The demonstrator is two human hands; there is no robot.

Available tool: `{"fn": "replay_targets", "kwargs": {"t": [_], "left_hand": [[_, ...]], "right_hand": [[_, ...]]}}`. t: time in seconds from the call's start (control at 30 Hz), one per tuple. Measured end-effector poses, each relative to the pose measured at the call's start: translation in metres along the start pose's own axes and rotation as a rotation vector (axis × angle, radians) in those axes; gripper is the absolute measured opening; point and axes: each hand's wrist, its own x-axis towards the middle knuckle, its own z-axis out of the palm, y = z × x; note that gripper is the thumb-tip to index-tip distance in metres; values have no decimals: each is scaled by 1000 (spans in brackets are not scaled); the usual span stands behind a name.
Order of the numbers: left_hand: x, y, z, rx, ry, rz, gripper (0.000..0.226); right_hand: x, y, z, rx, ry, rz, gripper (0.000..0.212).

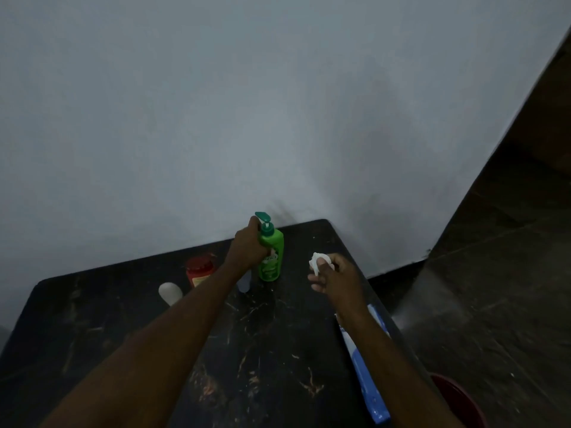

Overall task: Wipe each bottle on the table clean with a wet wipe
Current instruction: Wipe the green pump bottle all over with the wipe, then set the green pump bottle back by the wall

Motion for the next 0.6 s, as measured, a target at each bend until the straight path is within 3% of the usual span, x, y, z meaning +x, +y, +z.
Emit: {"fn": "replay_targets", "kwargs": {"t": [0.27, 0.4, 0.5, 0.6], "left_hand": [[-14, 9, -22, -20, -121, -71, 61], [-26, 13, -36, -88, -132, -107, 78], [-52, 28, -53, -129, 72, -84, 69], [-92, 60, -68, -175, 418, 129, 50]], "right_hand": [[-25, -60, 4, -3, 56, -7, 8], [-44, -79, 2, -28, 86, -11, 11], [-60, -94, -7, -58, 120, -45, 7], [-78, -107, -18, -97, 150, -136, 8]]}}
